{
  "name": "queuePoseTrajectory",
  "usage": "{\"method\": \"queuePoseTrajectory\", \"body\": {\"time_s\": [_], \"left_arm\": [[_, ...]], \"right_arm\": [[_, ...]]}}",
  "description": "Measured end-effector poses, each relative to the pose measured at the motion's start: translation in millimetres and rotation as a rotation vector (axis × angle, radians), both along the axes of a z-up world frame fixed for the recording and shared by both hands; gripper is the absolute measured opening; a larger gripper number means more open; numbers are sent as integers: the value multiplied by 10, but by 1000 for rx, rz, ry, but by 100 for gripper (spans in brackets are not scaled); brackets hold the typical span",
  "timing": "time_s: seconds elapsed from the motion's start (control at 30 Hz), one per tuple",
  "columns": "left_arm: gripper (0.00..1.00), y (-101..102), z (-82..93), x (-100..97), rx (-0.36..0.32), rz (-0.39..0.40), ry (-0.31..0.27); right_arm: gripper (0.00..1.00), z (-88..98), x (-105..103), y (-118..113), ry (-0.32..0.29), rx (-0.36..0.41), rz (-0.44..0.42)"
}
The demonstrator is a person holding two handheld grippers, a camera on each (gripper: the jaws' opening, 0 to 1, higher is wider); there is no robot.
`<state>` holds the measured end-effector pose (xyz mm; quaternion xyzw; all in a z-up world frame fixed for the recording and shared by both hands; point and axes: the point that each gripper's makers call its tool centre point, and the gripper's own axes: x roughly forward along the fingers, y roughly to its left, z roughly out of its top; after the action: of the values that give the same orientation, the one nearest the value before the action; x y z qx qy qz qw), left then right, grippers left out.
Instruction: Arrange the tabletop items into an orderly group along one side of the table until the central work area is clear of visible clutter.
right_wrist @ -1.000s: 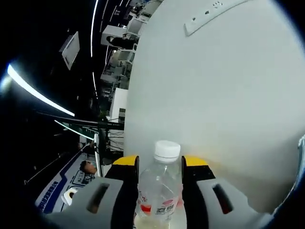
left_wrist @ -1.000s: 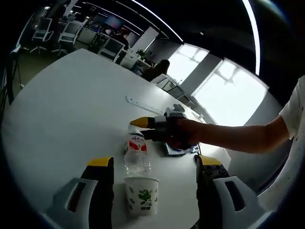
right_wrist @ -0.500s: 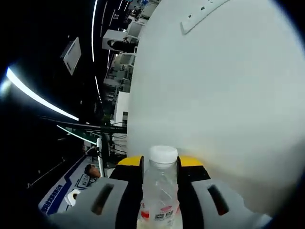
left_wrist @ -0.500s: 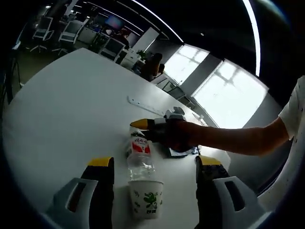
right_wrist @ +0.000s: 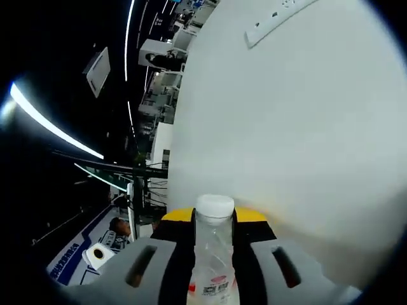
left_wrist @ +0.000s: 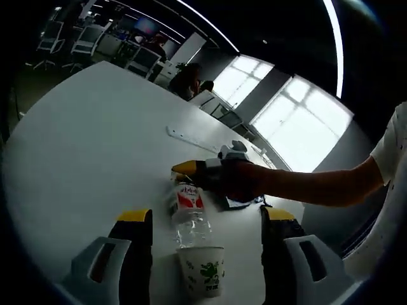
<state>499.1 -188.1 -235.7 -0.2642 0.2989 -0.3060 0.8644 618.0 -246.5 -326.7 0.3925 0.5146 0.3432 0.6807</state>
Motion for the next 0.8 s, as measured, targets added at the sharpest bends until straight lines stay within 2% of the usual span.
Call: {"method": "queuePoseTrajectory", "body": {"time_s": [0.13,0.37,0.53,0.6,0.63,0.8], "left_arm": [[69,-44,-44,84,18,-56,-2],[68,-181,-185,382,-8,-136,19],[69,-356,-378,540,17,-247,51],[69,-461,-424,576,-3,-303,53],[69,-485,-463,586,-9,-315,74],[68,-622,-602,674,-38,-373,97]], "right_arm": [[19,63,-5,17,-27,-5,5],[18,176,43,3,-85,-1,12],[18,241,29,3,-114,-5,26],[18,270,37,-1,-129,-5,27],[18,279,39,-1,-136,-5,29],[18,346,55,-9,-167,-2,31]]}}
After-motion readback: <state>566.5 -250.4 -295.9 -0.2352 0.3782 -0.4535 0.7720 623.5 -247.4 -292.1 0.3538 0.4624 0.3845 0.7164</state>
